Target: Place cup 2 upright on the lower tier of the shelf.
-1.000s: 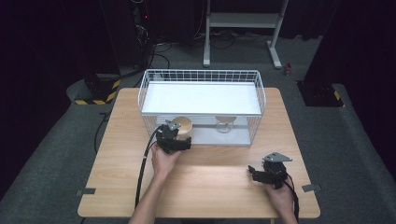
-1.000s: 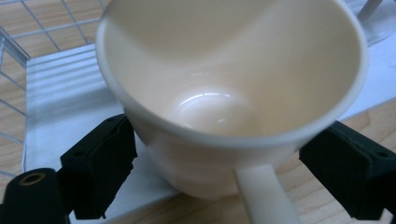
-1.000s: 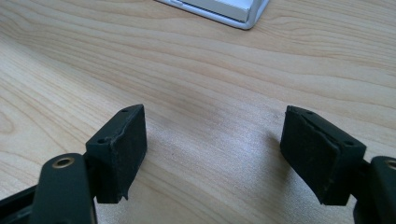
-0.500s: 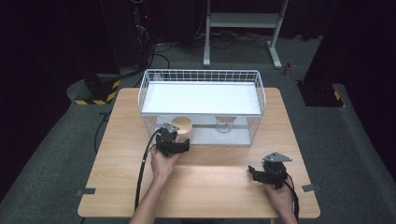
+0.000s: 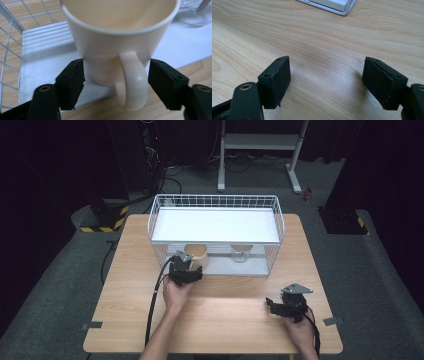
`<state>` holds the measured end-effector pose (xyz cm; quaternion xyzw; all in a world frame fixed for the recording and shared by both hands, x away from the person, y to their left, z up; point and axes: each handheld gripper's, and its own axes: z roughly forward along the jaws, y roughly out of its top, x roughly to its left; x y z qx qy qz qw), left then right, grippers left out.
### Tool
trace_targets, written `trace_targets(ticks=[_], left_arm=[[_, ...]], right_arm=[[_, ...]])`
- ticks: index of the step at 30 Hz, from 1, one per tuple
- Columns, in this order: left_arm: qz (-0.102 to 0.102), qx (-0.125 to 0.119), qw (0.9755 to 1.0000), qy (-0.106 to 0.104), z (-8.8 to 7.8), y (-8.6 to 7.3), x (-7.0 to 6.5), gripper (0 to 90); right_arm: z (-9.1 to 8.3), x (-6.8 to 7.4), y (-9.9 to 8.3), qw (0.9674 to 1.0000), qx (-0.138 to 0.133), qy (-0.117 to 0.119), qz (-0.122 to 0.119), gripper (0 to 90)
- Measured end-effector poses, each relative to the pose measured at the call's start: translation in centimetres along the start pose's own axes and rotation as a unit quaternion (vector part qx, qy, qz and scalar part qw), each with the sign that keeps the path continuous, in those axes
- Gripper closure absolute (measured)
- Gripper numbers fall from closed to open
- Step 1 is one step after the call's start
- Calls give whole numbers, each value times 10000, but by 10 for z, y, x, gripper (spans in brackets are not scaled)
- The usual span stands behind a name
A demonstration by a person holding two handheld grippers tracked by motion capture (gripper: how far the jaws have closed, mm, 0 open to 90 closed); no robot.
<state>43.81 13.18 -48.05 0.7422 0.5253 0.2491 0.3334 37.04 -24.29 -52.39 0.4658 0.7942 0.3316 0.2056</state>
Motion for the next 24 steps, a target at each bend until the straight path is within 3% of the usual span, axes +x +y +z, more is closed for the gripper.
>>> trace_targets(ticks=[5, 10, 24], left_arm=[[13, -55, 10000, 39, 4, 4, 0, 351], [-152, -147, 9998, -27, 6, 4, 2, 399], [-230, -211, 9995, -63, 13, 4, 8, 501]], right_arm=[[0, 0, 0, 10000, 9, 0, -2, 229], [0, 0, 0, 10000, 9, 0, -1, 229], [0, 0, 0, 10000, 9, 0, -1, 229]])
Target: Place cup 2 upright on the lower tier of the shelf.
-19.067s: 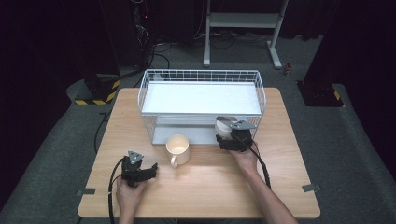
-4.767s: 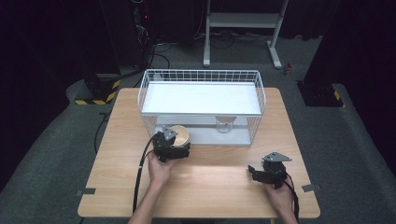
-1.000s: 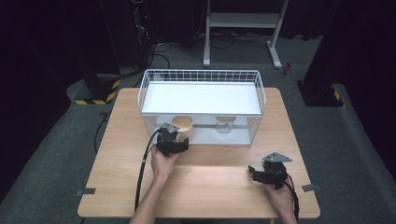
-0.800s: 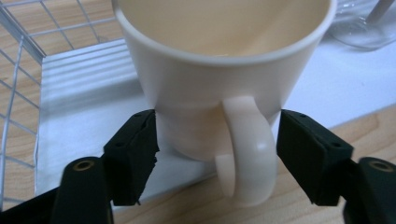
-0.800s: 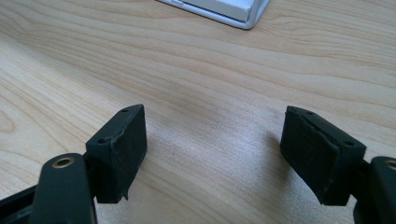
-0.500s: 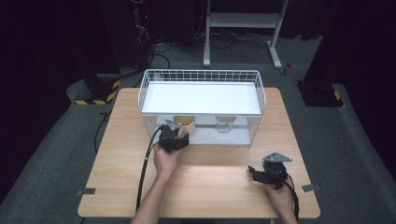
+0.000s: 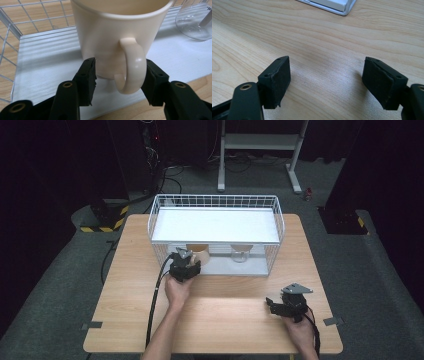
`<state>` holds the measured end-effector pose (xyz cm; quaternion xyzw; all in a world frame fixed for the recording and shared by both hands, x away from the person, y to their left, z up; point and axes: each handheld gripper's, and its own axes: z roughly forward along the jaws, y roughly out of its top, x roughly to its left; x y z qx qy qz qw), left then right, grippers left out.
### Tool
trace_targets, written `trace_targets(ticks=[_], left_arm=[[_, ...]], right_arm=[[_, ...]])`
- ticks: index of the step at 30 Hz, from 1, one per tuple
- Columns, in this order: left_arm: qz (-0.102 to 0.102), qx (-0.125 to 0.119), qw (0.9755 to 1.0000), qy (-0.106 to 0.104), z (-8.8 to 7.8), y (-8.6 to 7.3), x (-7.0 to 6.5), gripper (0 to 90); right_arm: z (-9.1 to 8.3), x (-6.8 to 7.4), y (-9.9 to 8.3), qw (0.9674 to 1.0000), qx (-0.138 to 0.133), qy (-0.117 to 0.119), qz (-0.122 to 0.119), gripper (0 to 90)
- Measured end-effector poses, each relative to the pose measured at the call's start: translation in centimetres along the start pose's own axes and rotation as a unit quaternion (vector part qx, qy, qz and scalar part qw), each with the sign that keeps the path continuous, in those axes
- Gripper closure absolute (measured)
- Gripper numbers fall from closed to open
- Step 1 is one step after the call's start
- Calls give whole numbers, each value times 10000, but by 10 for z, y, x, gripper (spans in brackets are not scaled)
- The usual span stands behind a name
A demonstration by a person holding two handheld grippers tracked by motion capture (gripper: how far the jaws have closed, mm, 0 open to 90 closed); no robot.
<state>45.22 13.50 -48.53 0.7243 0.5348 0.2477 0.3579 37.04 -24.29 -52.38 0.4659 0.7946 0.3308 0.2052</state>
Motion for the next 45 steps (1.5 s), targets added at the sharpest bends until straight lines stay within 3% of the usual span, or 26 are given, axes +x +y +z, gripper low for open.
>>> trace_targets(ticks=[4, 10, 23, 33, 37, 41, 45], left_arm=[[-82, -25, 9999, -87, 2, 0, 1, 550], [-100, -67, 9999, -46, 3, 0, 3, 592], [-328, 48, 9994, -137, 15, -2, 6, 617], [-449, 75, 9990, -42, 20, -3, 9, 623], [-467, 150, 9988, -22, 23, -2, 9, 628], [-293, 149, 9995, 28, 23, 3, 6, 624], [-347, 159, 9993, -24, 23, 6, 7, 607]], right_arm=[[0, 0, 0, 10000, -2, 1, -1, 229], [0, 0, 0, 10000, -1, 1, 1, 229], [0, 0, 0, 10000, -14, 0, -19, 229], [0, 0, 0, 10000, -14, 0, -21, 229], [0, 0, 0, 10000, -12, 0, -19, 229], [0, 0, 0, 10000, -8, 0, -9, 229], [0, 0, 0, 10000, -9, 2, -9, 229]])
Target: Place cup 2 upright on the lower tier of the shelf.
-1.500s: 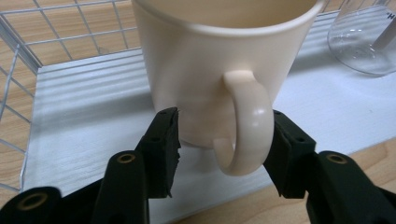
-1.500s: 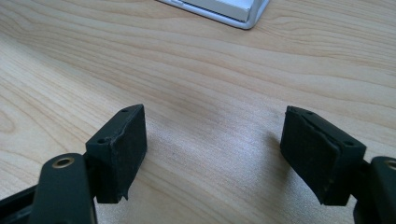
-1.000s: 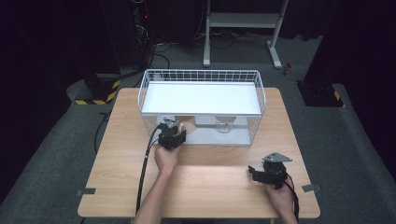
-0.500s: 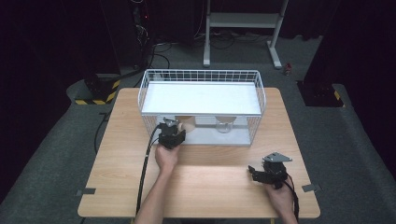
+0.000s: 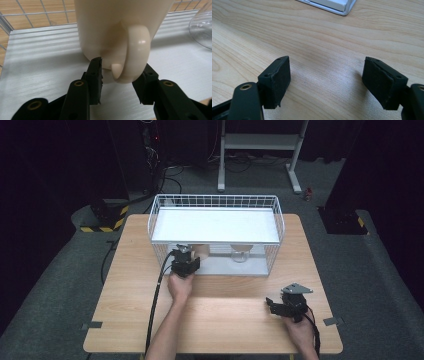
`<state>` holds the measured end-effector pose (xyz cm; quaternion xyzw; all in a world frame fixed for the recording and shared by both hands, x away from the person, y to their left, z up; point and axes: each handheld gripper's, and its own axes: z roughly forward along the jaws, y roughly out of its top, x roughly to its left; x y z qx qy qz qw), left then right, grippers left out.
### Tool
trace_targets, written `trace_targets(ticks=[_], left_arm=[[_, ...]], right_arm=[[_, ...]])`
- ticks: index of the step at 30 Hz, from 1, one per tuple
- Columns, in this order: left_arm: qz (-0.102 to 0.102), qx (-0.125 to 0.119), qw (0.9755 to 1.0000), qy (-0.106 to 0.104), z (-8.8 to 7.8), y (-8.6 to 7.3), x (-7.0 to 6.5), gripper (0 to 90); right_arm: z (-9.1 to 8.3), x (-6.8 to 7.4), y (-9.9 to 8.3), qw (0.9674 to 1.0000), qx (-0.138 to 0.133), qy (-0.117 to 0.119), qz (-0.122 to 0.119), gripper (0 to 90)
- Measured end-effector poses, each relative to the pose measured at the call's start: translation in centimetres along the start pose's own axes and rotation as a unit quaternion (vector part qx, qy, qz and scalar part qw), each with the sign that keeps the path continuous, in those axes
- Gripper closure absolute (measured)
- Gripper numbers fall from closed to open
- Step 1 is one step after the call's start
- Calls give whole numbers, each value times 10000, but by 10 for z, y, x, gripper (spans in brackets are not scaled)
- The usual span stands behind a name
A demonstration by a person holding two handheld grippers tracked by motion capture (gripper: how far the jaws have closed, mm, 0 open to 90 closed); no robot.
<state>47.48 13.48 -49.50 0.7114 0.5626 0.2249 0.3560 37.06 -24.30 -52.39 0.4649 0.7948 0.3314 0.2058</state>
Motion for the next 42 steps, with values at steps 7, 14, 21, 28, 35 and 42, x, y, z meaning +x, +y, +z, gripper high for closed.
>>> trace_targets(ticks=[7, 14, 21, 28, 35, 42], left_arm=[[-22, 1, 10000, 24, -1, 1, 3, 515], [-18, -44, 10000, 28, -11, -1, 4, 372], [59, -226, 9997, -105, -27, -5, 7, 355], [247, -342, 9990, -117, -45, -5, 7, 345], [349, -458, 9981, -213, -56, -6, 0, 339], [391, -550, 9973, -280, -65, -6, -1, 339]], right_arm=[[0, 0, 0, 10000, 0, 0, 0, 229], [0, 0, 0, 10000, -4, -1, -9, 229], [0, 0, 0, 10000, -1, 0, 1, 229], [0, 0, 0, 10000, -4, -2, -10, 229], [0, 0, 0, 10000, -1, 0, 1, 229], [0, 0, 0, 10000, -3, -2, -8, 229]])
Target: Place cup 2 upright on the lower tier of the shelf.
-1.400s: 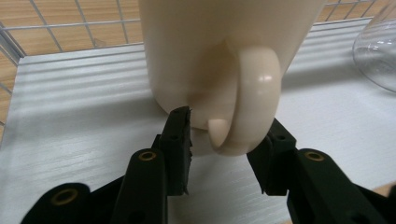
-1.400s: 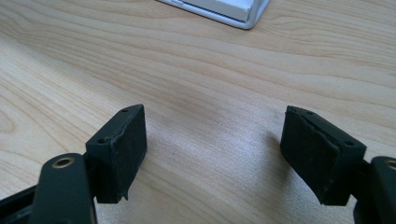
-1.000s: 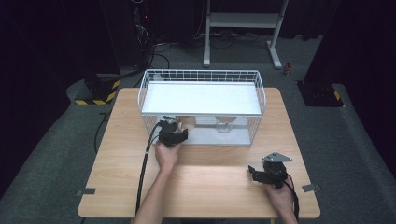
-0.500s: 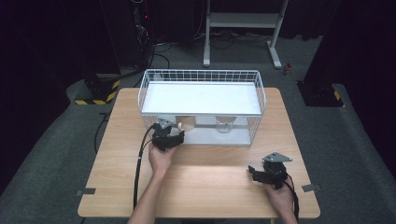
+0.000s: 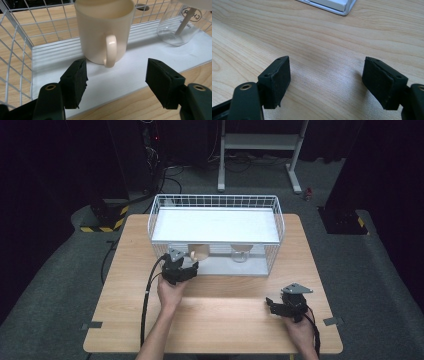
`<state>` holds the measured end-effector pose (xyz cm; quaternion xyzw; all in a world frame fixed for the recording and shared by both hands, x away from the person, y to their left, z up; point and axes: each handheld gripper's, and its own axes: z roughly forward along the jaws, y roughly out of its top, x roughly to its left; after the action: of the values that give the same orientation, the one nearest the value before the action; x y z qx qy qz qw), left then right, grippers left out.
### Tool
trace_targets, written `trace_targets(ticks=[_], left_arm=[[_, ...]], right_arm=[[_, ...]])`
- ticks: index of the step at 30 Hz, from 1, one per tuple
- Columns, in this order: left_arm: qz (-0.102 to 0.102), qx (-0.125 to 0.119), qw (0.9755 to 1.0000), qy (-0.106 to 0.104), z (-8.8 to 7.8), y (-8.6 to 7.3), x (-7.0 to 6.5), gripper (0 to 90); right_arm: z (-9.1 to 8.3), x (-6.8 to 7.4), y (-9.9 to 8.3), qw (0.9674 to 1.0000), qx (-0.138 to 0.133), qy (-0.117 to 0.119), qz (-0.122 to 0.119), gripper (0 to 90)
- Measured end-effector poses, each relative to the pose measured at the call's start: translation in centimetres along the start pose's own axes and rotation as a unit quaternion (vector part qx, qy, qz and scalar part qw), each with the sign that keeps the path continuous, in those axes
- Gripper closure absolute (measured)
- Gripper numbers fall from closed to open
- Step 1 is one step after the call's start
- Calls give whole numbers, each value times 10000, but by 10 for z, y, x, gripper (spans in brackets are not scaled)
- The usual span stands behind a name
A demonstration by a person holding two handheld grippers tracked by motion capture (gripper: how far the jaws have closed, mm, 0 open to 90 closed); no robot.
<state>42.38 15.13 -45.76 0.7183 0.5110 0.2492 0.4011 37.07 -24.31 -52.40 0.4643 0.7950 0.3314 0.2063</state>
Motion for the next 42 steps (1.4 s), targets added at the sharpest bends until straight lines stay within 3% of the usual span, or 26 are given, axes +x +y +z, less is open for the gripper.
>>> trace_targets(ticks=[13, 42], left_arm=[[-143, -135, 9998, -56, -15, -6, 6, 339], [-183, -284, 9994, -94, -52, -21, 15, 329]], right_arm=[[0, 0, 0, 10000, 4, 1, 15, 229], [0, 0, 0, 10000, 2, 3, 33, 229]])
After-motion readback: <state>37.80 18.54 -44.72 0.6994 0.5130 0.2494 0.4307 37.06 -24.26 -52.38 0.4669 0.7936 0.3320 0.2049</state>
